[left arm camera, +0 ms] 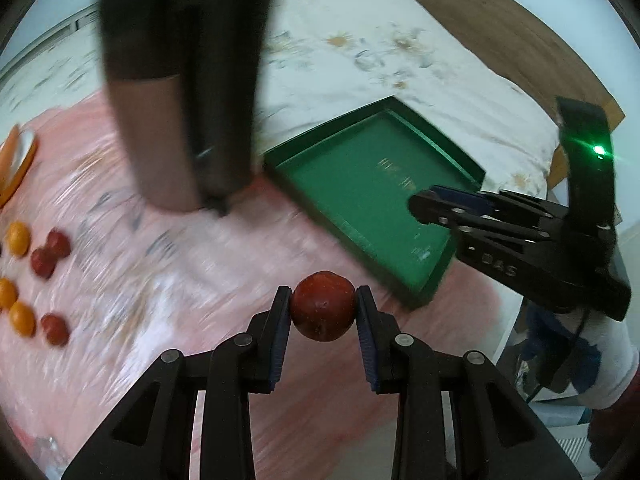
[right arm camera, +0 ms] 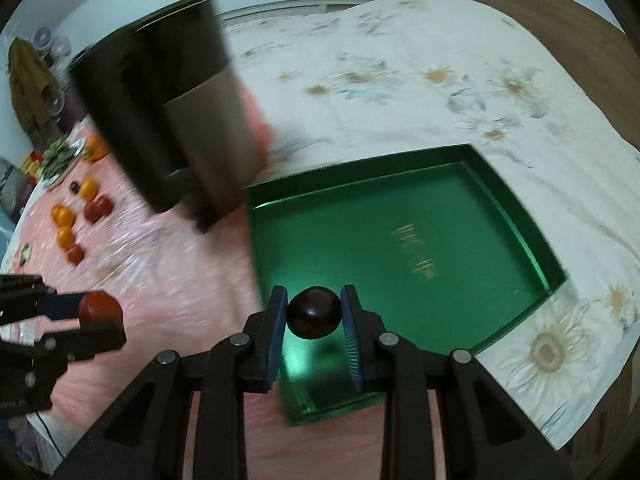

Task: Organize fruits
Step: 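Carry the plum and apple over the green tray with both tools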

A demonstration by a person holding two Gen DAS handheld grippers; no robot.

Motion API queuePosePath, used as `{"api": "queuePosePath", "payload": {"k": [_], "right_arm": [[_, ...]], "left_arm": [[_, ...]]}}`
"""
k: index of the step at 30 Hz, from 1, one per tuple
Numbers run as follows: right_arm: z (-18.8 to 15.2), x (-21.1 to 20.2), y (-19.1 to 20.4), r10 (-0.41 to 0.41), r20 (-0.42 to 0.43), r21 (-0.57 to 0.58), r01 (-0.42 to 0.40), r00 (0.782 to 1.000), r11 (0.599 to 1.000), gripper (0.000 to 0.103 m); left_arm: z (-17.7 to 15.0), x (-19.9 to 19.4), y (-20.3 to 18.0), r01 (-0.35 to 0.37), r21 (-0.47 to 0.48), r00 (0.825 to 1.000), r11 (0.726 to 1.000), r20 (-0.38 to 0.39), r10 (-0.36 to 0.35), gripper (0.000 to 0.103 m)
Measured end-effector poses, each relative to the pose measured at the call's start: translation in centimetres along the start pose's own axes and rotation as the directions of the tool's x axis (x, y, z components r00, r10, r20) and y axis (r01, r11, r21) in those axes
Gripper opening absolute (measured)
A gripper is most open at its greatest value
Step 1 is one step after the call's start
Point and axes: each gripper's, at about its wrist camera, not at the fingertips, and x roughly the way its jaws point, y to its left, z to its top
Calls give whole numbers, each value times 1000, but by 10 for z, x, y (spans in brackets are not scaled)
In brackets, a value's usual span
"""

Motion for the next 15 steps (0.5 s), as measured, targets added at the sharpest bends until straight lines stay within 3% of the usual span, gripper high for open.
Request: {"api": "queuePosePath", "payload": {"k": [6, 15], "right_arm": [[19, 18, -40, -14, 34, 33, 13, 999, 999, 39], [32, 59, -80, -55, 30, 80, 52, 998, 995, 40]], "left_arm": [[43, 36, -39, 0, 28, 1000, 1000, 21, 0, 27], [73, 100, -54, -50, 36, 999, 998, -9, 51, 27]]}}
